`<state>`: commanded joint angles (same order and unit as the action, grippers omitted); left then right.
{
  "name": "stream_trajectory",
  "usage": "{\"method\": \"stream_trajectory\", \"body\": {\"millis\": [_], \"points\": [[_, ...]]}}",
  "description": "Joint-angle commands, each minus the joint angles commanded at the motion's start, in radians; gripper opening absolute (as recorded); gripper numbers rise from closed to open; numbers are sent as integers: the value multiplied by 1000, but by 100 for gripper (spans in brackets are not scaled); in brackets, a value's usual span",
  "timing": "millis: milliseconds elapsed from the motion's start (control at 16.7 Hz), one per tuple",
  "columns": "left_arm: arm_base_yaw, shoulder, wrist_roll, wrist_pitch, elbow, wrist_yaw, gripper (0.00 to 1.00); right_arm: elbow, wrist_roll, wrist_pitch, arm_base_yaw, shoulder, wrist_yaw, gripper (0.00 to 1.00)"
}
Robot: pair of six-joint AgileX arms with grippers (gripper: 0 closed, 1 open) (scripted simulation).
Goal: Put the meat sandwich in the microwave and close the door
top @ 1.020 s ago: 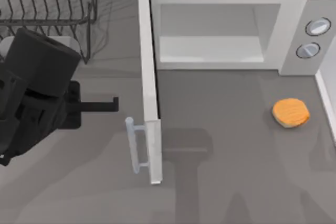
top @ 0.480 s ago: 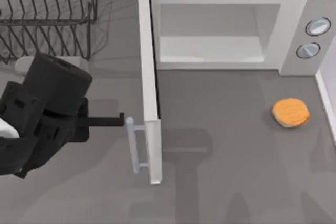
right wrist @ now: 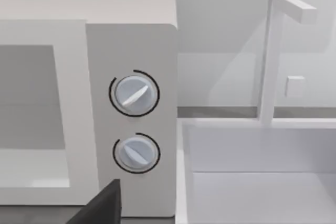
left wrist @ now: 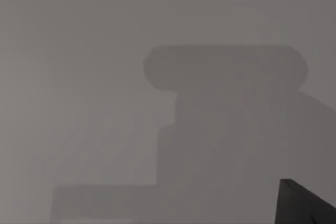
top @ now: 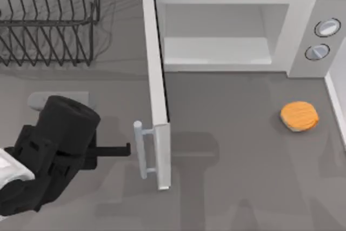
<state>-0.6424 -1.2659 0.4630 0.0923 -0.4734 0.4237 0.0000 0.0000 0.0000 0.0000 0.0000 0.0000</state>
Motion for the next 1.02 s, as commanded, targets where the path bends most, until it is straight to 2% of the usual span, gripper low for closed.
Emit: {"method": "stream_trajectory", "body": {"millis": [360,840,1020], "points": [[-16,-11,14,11,-15,16,0,0,0,0,0,0,0,100],[-280,-292,256,94,-260,152,0,0,0,0,0,0,0,100],[-305,-315,281,107,-286,176,0,0,0,0,0,0,0,100]]}}
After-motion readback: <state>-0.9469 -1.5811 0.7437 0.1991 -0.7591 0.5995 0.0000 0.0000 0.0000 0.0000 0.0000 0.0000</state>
